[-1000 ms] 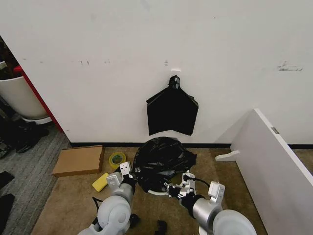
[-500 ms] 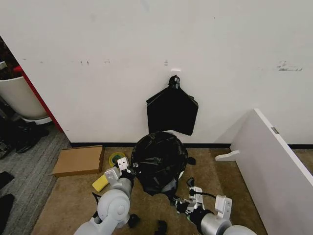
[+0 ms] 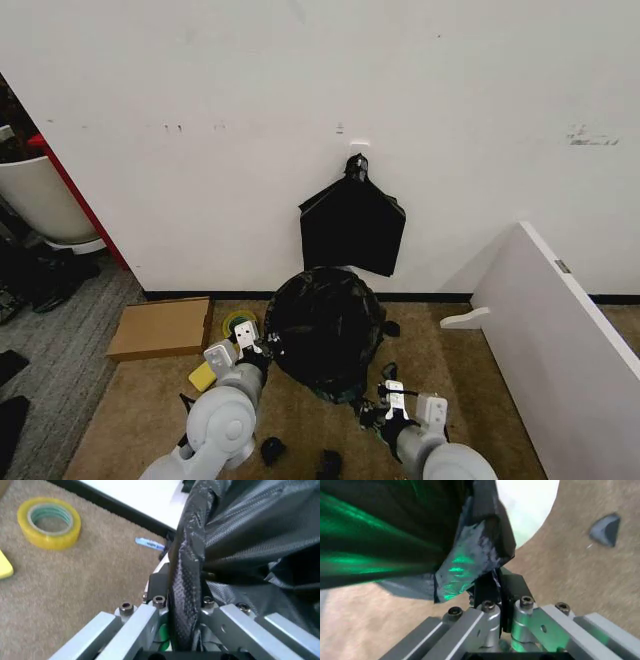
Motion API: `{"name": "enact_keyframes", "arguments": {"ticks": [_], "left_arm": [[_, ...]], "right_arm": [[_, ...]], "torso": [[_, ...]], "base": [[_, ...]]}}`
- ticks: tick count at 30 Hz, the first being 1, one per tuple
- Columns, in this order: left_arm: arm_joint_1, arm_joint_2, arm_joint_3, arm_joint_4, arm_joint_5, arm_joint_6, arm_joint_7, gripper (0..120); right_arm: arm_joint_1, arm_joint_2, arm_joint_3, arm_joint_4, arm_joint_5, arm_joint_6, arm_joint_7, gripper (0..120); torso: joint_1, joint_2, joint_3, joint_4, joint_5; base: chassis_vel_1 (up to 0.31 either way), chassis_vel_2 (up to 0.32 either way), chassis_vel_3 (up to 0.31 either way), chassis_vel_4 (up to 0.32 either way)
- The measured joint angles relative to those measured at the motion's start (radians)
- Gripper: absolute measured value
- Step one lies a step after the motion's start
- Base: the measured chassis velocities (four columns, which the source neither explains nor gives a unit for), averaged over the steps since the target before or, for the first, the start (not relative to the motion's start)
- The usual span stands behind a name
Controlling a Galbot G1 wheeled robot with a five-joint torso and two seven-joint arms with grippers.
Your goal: Place the garbage bag over the trash bin.
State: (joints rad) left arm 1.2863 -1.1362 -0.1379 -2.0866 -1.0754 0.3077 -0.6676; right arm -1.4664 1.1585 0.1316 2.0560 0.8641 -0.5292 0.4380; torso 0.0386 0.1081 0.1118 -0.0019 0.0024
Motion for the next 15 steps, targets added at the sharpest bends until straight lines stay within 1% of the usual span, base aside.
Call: {"name": "enact_keyframes", "arguments": {"ticks": [5, 10, 12, 14, 15], "left_arm": [[0.001, 0.005, -0.002, -0.005, -0.035, 0.014, -0.014, 1], [0.002, 0.001, -0.002, -0.001, -0.034, 0.018, -0.014, 1], [0.002, -0.004, 0.000, 0.012, -0.017, 0.014, -0.012, 1], [0.001, -0.006, 0.000, 0.021, -0.006, 0.008, -0.012, 1], [-0.001, -0.008, -0.002, 0.030, 0.000, 0.004, -0.012, 1]], "right_arm": [[0.021, 0.000, -0.002, -0.042, -0.040, 0.014, -0.005, 0], [0.008, -0.006, -0.001, -0.031, -0.059, 0.019, -0.009, 0], [-0.005, -0.011, 0.000, -0.016, -0.069, 0.023, -0.007, 0], [-0.020, -0.016, 0.005, -0.001, -0.083, 0.028, -0.004, 3], [-0.036, -0.021, 0.013, 0.013, -0.093, 0.034, -0.004, 10]], "torso": [[0.000, 0.000, 0.000, 0.0000, 0.0001], [0.000, 0.000, 0.000, 0.0000, 0.0002], [0.000, 0.000, 0.000, 0.0000, 0.0002], [0.000, 0.000, 0.000, 0.0001, 0.0002], [0.000, 0.000, 0.000, -0.0001, 0.0001]], "base": [[0.000, 0.000, 0.000, 0.000], [0.000, 0.000, 0.000, 0.000], [0.000, 0.000, 0.000, 0.000], [0.000, 0.000, 0.000, 0.000], [0.000, 0.000, 0.000, 0.000]]}}
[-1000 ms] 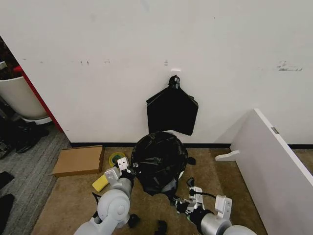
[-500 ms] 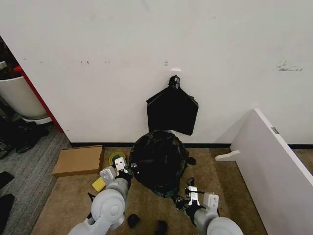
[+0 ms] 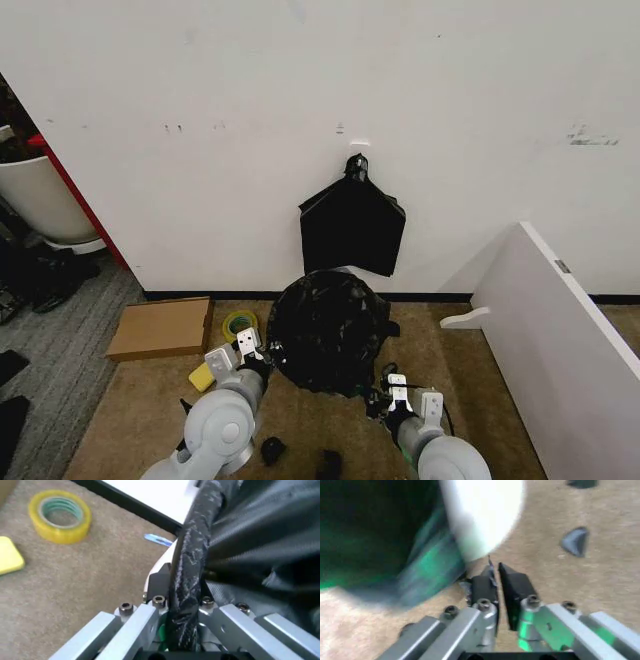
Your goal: Place the garbage bag over the trash bin.
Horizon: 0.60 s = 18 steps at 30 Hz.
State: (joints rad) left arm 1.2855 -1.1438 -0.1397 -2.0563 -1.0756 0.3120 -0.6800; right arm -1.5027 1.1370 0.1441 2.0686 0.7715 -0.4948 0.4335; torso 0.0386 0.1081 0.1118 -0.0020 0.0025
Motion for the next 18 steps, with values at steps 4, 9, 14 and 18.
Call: {"name": "enact_keyframes", "arguments": {"ticks": [4, 9, 14, 18], "left_arm": [[-0.009, -0.002, -0.001, 0.015, 0.003, -0.007, 0.001, 1], [-0.025, -0.003, -0.003, 0.035, 0.014, -0.019, 0.004, 1], [-0.022, 0.000, 0.005, 0.046, 0.077, -0.043, 0.016, 1], [-0.012, -0.001, 0.019, 0.063, 0.150, -0.068, 0.059, 1]], "right_arm": [[-0.043, -0.009, 0.010, 0.035, -0.025, 0.009, -0.024, 22], [-0.104, -0.016, 0.039, 0.079, -0.068, 0.011, -0.034, 39], [-0.168, -0.017, 0.114, 0.181, -0.010, -0.021, 0.006, 60], [-0.209, -0.027, 0.146, 0.281, 0.016, -0.061, 0.024, 72]], "torso": [[0.000, 0.000, 0.000, -0.0001, 0.0001], [0.000, 0.000, 0.000, -0.0001, 0.0000], [0.000, 0.000, 0.000, 0.0000, 0.0000], [0.000, 0.000, 0.000, 0.0000, 0.0000]], "base": [[0.000, 0.000, 0.000, 0.000], [0.000, 0.000, 0.000, 0.000], [0.000, 0.000, 0.000, 0.000], [0.000, 0.000, 0.000, 0.000]]}}
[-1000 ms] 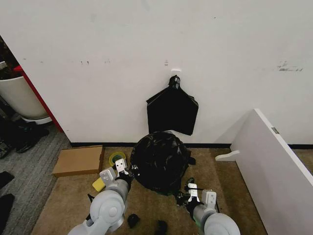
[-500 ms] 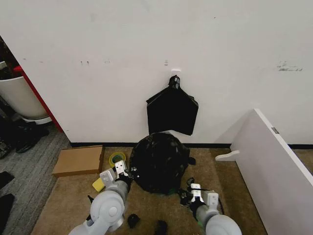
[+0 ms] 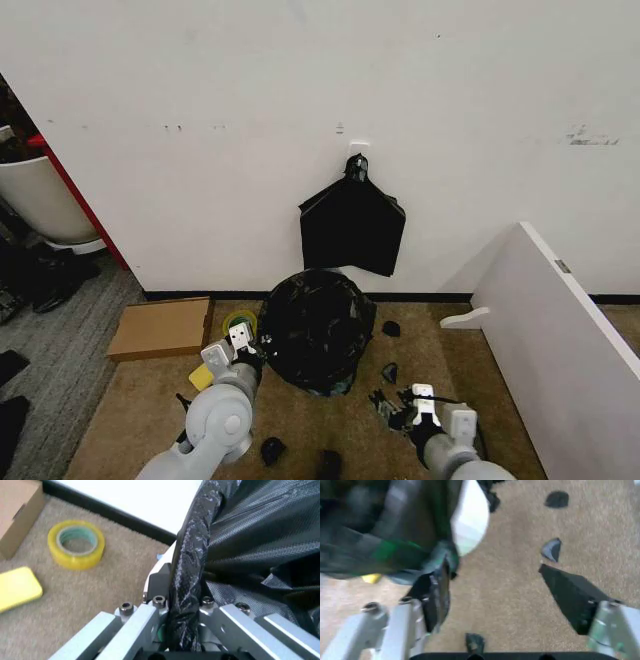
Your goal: Place the garbage bag over the trash bin.
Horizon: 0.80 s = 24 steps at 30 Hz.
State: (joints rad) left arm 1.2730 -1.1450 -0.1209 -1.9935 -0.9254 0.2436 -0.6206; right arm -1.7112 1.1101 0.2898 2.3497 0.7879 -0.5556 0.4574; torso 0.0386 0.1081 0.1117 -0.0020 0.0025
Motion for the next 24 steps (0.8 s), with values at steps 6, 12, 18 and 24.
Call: {"name": "enact_keyframes", "arguments": {"ticks": [6, 12, 18, 24], "left_arm": [[0.033, 0.005, 0.033, 0.008, 0.139, -0.038, 0.112, 1], [0.044, 0.089, 0.035, 0.027, 0.155, -0.063, 0.307, 1], [0.028, 0.138, 0.013, 0.061, 0.142, -0.083, 0.379, 1], [0.053, 0.179, 0.013, 0.040, 0.140, -0.101, 0.479, 1]], "right_arm": [[-0.010, -0.024, 0.111, 0.113, 0.094, -0.042, -0.025, 93], [0.047, -0.104, 0.396, 0.120, 0.420, -0.165, -0.387, 100], [0.185, -0.190, 0.481, 0.002, 0.539, -0.177, -0.505, 100], [0.270, -0.279, 0.438, -0.153, 0.552, -0.177, -0.567, 100]], "torso": [[0.000, 0.000, 0.000, -0.0001, 0.0000], [0.000, 0.000, 0.000, 0.0000, -0.0001], [0.000, 0.000, 0.000, 0.0004, 0.0004], [0.000, 0.000, 0.000, 0.0001, 0.0003]], "base": [[0.000, 0.000, 0.000, 0.000], [0.000, 0.000, 0.000, 0.000], [0.000, 0.000, 0.000, 0.000], [0.000, 0.000, 0.000, 0.000]]}}
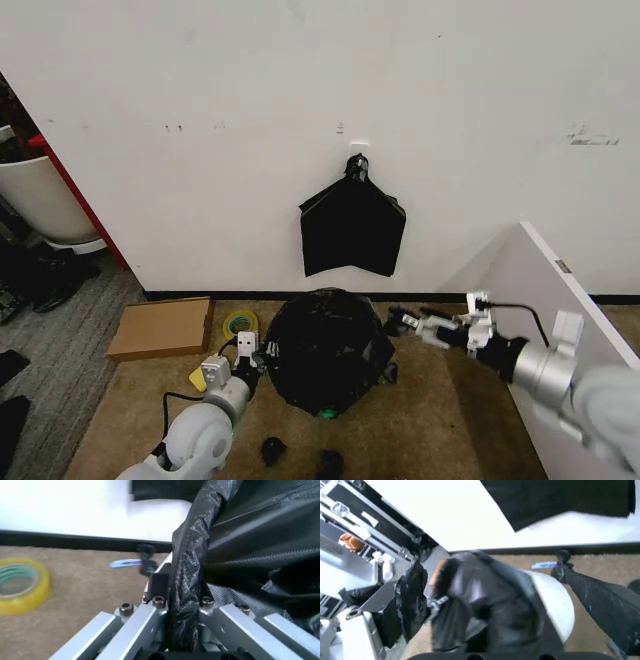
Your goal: Place the garbage bag over the trash bin.
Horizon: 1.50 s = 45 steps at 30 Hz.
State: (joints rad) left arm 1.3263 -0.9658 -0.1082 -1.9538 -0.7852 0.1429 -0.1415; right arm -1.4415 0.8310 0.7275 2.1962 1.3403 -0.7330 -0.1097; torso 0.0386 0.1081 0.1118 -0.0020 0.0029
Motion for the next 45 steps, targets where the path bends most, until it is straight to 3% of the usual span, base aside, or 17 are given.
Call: {"name": "enact_keyframes", "arguments": {"ticks": [6, 16, 32, 38, 40, 45], "left_arm": [[0.003, 0.017, 0.010, -0.027, -0.004, -0.013, 0.059, 1], [0.002, 0.015, 0.017, -0.038, -0.007, -0.017, 0.068, 1], [-0.002, 0.006, 0.014, -0.036, -0.025, -0.016, 0.050, 1], [-0.003, 0.005, 0.013, -0.040, -0.037, -0.013, 0.047, 1], [-0.003, 0.005, 0.013, -0.040, -0.038, -0.012, 0.047, 1], [-0.002, 0.002, 0.012, -0.043, -0.041, -0.012, 0.045, 1]], "right_arm": [[0.073, -0.030, -0.079, -0.117, 0.001, 0.000, -0.063, 100], [0.155, -0.047, -0.143, -0.224, -0.026, 0.000, -0.120, 99], [0.166, -0.041, -0.166, -0.247, -0.070, 0.001, -0.166, 45], [0.147, -0.036, -0.127, -0.248, -0.044, 0.002, -0.176, 67], [0.144, -0.037, -0.125, -0.248, -0.043, 0.002, -0.179, 68], [0.124, -0.031, -0.105, -0.240, -0.022, 0.003, -0.203, 90]], "torso": [[0.000, 0.000, 0.000, -0.0001, -0.0002], [0.000, 0.000, 0.000, -0.0001, -0.0002], [0.000, 0.000, 0.000, 0.0000, -0.0003], [0.000, 0.000, 0.000, 0.0000, -0.0003], [0.000, 0.000, 0.000, 0.0000, -0.0003], [0.000, 0.000, 0.000, 0.0000, -0.0003]], "base": [[0.000, 0.000, 0.000, 0.000], [0.000, 0.000, 0.000, 0.000], [0.000, 0.000, 0.000, 0.000], [0.000, 0.000, 0.000, 0.000], [0.000, 0.000, 0.000, 0.000], [0.000, 0.000, 0.000, 0.000]]}}
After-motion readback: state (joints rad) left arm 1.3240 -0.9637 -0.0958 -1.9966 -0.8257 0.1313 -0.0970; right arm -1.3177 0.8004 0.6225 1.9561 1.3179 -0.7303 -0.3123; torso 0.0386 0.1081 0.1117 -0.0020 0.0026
